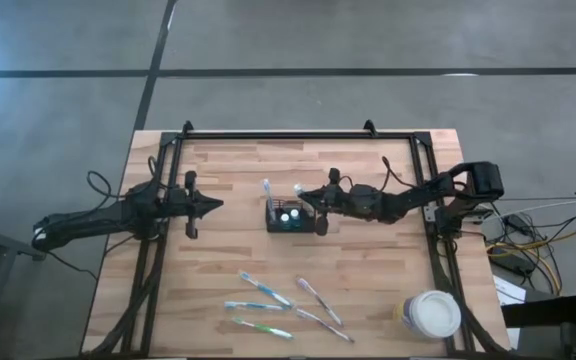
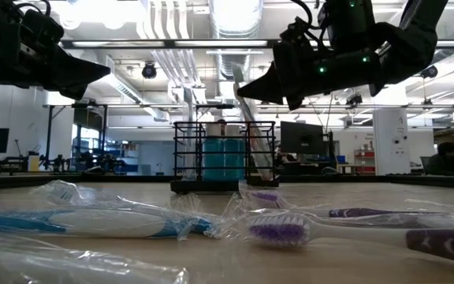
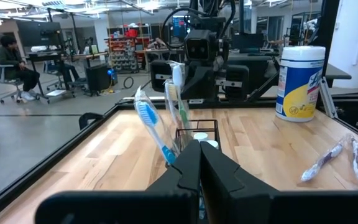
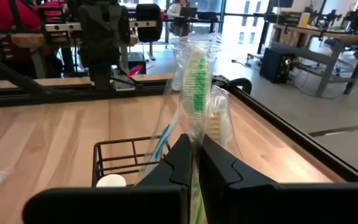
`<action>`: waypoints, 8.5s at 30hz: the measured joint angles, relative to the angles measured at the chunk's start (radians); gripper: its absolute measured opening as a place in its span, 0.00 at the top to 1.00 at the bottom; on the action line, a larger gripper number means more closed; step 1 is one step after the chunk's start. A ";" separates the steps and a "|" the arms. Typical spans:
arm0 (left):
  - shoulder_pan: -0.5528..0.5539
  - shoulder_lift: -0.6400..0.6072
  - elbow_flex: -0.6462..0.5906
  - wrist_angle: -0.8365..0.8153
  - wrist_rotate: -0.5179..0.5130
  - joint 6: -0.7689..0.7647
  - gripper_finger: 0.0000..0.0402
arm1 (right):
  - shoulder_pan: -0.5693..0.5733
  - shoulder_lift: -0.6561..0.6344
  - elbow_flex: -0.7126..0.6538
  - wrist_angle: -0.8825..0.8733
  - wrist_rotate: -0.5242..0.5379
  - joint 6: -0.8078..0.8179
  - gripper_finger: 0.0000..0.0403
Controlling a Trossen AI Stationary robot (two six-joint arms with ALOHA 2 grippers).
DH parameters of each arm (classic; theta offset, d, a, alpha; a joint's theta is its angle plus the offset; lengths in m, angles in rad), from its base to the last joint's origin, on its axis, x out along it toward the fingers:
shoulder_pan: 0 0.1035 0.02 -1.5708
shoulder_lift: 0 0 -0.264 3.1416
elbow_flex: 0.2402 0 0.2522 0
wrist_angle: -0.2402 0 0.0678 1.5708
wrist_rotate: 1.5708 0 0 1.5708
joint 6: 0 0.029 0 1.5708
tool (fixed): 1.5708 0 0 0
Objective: Pick & Place toothbrushing station
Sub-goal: Put the top green toothbrush into the black mesh organizer, then put the right blue toothbrush into the black mesh organizer
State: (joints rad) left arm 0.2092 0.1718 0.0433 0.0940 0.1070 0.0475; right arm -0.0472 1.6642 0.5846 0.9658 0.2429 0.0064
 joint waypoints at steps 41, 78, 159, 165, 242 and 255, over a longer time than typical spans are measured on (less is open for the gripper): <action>0.000 0.000 0.000 0.003 0.001 -0.023 0.98 | 0.044 -0.074 -0.041 -0.121 -0.017 0.043 0.59; 0.000 0.005 0.049 0.022 -0.073 -0.037 0.98 | 0.044 -1.354 -0.253 -0.758 -0.138 0.015 0.98; -0.597 1.509 0.917 -0.562 -0.038 -0.150 0.42 | 0.044 -1.518 -0.411 -0.806 -0.149 0.105 0.98; -0.597 1.555 0.921 -0.564 -0.062 -0.121 0.51 | 0.044 -1.513 -0.411 -0.806 -0.150 0.119 0.98; -0.571 1.516 1.540 -1.100 -1.148 0.558 0.99 | 0.026 -0.041 0.893 -1.605 -0.357 0.073 0.44; -0.571 1.517 1.539 -0.986 -1.172 0.675 0.99 | 0.027 -0.060 0.895 -1.621 -0.360 0.061 0.69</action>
State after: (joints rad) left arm -0.3622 1.6886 1.5826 -0.8924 -1.0653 0.7223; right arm -0.0200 1.6047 1.4796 -0.6548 -0.1169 0.0671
